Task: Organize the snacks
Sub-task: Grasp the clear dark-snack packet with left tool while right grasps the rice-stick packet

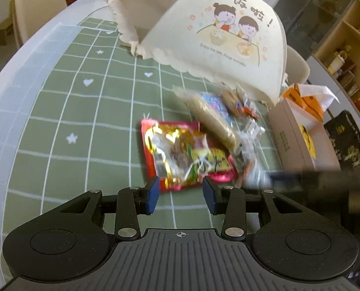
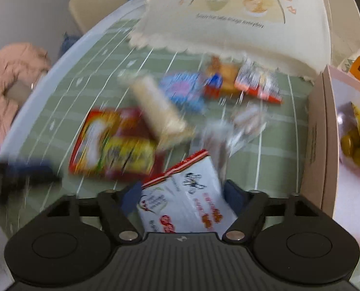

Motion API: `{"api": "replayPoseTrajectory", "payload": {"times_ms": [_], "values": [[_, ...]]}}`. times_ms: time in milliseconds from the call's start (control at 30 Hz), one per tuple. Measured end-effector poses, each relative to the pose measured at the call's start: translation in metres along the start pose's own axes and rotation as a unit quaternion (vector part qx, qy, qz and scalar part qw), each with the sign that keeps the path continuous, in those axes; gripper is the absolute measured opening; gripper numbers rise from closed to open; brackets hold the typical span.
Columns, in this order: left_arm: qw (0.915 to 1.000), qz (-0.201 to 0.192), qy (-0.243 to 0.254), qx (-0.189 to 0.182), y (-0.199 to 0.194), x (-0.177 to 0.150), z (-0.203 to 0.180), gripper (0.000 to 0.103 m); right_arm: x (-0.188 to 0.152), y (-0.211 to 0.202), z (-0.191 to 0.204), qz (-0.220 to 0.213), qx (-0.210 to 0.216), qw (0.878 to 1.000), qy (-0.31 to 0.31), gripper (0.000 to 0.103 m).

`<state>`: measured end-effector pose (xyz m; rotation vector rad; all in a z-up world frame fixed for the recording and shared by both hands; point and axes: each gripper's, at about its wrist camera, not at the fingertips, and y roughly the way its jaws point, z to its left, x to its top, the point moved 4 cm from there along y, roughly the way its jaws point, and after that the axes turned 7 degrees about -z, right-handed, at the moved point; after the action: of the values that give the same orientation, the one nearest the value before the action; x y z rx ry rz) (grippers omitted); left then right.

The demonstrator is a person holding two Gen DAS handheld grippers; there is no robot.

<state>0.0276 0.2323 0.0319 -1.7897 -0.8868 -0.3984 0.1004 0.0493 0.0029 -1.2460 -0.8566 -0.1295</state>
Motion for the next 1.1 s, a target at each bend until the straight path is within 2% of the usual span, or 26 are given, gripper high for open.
{"api": "replayPoseTrajectory", "payload": {"times_ms": [133,300,333,433,500,567,633,667,700,733,800,867,900,967,1033,1100], "values": [[0.9996,0.013,0.011,-0.025,0.018,0.02,-0.019,0.043,-0.036,-0.023,0.003,0.014,0.003,0.999,0.038,0.066],[0.9915,0.038,0.086,-0.089,0.047,0.037,-0.081,0.043,-0.062,-0.056,-0.005,-0.014,-0.039,0.998,0.042,0.066],[0.9922,0.045,0.079,-0.085,0.055,0.037,-0.088,0.043,-0.064,-0.062,-0.008,-0.02,-0.048,0.998,0.045,0.067],[0.993,0.099,0.026,-0.059,0.086,0.032,-0.099,0.043,-0.07,-0.077,-0.025,-0.035,-0.071,0.995,0.068,0.068],[0.9937,0.107,0.008,-0.031,0.102,0.029,-0.107,0.043,-0.074,-0.082,-0.036,-0.043,-0.078,0.992,0.09,0.068],[0.9949,0.1,0.014,-0.008,0.114,0.029,-0.114,0.043,-0.081,-0.086,-0.046,-0.044,-0.082,0.989,0.111,0.068],[0.9945,0.089,0.054,0.011,0.126,0.027,-0.129,0.043,-0.089,-0.088,-0.053,-0.045,-0.091,0.988,0.12,0.068],[0.9913,0.087,0.096,0.023,0.132,0.023,-0.139,0.043,-0.093,-0.09,-0.055,-0.047,-0.096,0.987,0.118,0.068],[0.9863,0.088,0.135,0.033,0.136,0.02,-0.146,0.046,-0.097,-0.09,-0.057,-0.047,-0.101,0.987,0.116,0.07],[0.9804,0.081,0.176,0.039,0.138,0.014,-0.155,0.054,-0.101,-0.09,-0.058,-0.047,-0.105,0.987,0.113,0.07],[0.966,0.069,0.244,0.05,0.137,0.001,-0.165,0.055,-0.109,-0.089,-0.061,-0.044,-0.109,0.987,0.111,0.071],[0.9563,0.06,0.281,0.054,0.134,-0.008,-0.167,0.055,-0.114,-0.087,-0.064,-0.041,-0.11,0.987,0.113,0.071],[0.9557,0.056,0.284,0.052,0.132,-0.01,-0.164,0.055,-0.116,-0.087,-0.066,-0.041,-0.109,0.986,0.115,0.072],[0.9598,0.059,0.27,0.049,0.128,-0.011,-0.155,0.055,-0.118,-0.086,-0.069,-0.042,-0.11,0.986,0.118,0.073],[0.9633,0.066,0.257,0.042,0.123,-0.008,-0.146,0.046,-0.121,-0.081,-0.069,-0.042,-0.115,0.986,0.115,0.074],[0.9638,0.072,0.255,0.029,0.115,-0.008,-0.138,0.044,-0.122,-0.079,-0.067,-0.041,-0.123,0.986,0.107,0.074]]}}
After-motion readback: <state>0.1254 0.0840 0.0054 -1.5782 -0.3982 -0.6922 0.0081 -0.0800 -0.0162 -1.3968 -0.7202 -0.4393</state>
